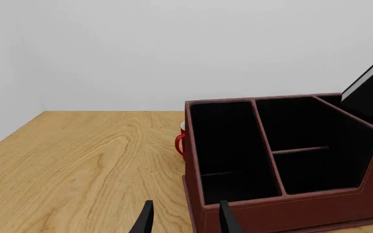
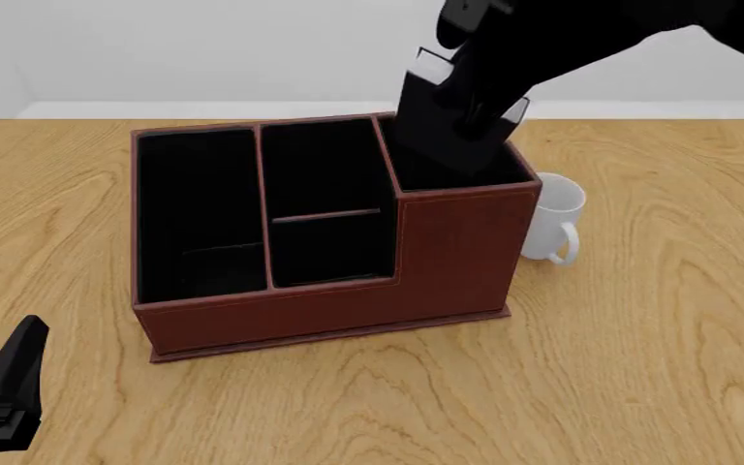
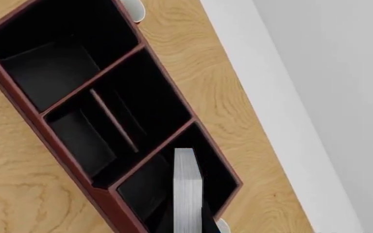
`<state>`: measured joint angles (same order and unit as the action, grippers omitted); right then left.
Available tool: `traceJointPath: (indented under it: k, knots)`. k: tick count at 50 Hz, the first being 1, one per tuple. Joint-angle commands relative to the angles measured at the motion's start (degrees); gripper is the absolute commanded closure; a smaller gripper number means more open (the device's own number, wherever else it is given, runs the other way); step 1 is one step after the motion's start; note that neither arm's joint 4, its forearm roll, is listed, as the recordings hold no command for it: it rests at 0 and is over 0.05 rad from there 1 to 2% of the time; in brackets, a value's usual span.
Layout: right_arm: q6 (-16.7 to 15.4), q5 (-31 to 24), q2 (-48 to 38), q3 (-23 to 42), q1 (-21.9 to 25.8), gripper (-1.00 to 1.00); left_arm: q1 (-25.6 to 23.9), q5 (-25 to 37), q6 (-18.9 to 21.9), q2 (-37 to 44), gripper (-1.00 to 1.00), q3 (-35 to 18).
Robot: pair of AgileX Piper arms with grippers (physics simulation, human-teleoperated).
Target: Pick up the book and place it in the right compartment of the caddy.
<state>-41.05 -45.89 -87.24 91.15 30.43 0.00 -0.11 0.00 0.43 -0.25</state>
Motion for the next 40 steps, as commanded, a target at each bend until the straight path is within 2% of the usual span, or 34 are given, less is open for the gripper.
traceJointPath:
  k: [1, 10, 40]
  knots:
    - [1.9, 1.5, -0.5, -0.3, -0.2, 1.0, 0.0, 0.0, 0.0, 0.0, -1.0, 0.0]
    - [2.1, 1.3, -1.7, 0.7, -0.7, 1.0, 0.0, 0.0, 0.0, 0.0, -1.0, 0.0]
    - [3.5, 4.9, -4.1, -2.2, -1.2, 1.0, 0.0, 0.0, 0.0, 0.0, -1.0, 0.0]
